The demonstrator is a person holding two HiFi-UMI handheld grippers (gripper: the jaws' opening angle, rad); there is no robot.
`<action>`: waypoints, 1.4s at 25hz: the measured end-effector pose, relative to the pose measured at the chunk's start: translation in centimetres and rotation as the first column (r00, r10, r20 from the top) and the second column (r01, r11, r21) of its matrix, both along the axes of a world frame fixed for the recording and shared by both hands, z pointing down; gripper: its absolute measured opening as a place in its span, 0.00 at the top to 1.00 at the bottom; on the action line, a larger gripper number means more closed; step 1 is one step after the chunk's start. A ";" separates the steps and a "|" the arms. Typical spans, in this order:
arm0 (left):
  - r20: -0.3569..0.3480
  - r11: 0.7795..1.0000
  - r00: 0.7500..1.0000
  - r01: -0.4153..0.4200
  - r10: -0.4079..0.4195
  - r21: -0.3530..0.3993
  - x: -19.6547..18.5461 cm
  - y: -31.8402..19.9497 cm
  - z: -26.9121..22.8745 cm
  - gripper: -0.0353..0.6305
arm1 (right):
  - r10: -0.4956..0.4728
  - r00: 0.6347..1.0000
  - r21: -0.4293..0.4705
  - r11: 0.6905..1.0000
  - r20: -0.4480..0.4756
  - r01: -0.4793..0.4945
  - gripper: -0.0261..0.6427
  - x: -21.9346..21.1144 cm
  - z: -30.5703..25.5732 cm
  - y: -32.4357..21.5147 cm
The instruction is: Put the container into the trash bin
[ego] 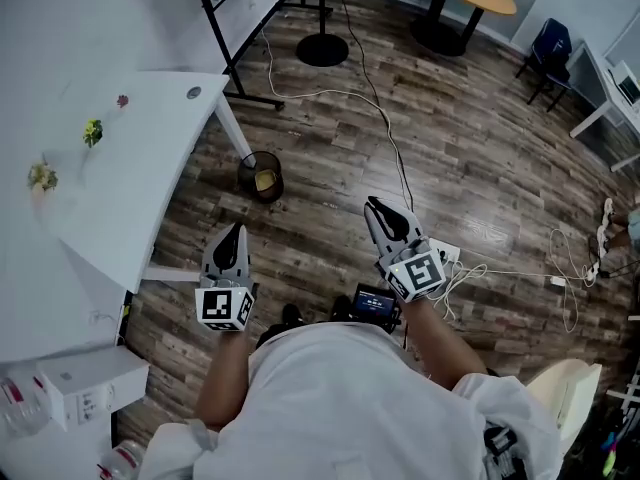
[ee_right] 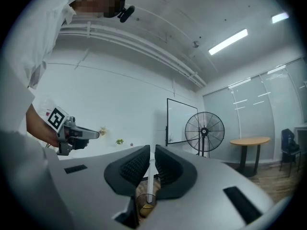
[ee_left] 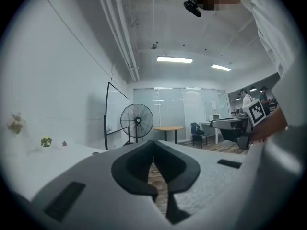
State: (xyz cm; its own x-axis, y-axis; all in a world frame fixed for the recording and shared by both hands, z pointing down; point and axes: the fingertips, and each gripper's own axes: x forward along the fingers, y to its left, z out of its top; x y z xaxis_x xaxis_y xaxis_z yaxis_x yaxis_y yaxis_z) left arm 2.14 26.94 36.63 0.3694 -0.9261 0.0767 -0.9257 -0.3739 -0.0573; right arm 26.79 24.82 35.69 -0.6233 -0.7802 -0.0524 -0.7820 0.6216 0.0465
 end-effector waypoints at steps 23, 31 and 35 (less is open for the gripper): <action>-0.041 0.998 0.999 -0.014 0.012 -0.055 -2.9 -0.3 0.4 0.93 | -0.015 1.000 -0.027 1.000 -0.002 0.014 0.90 -3.9 1.0 -1.6; -0.019 0.999 1.000 0.011 -0.012 -0.050 -1.5 -0.6 0.2 0.93 | -0.018 1.000 -0.038 0.999 0.013 0.019 0.90 -2.1 1.6 -1.8; -0.019 0.999 1.000 0.018 -0.019 -0.051 -0.2 -0.7 0.4 0.93 | -0.016 1.000 -0.040 0.999 0.023 0.017 0.90 -0.6 2.1 -1.9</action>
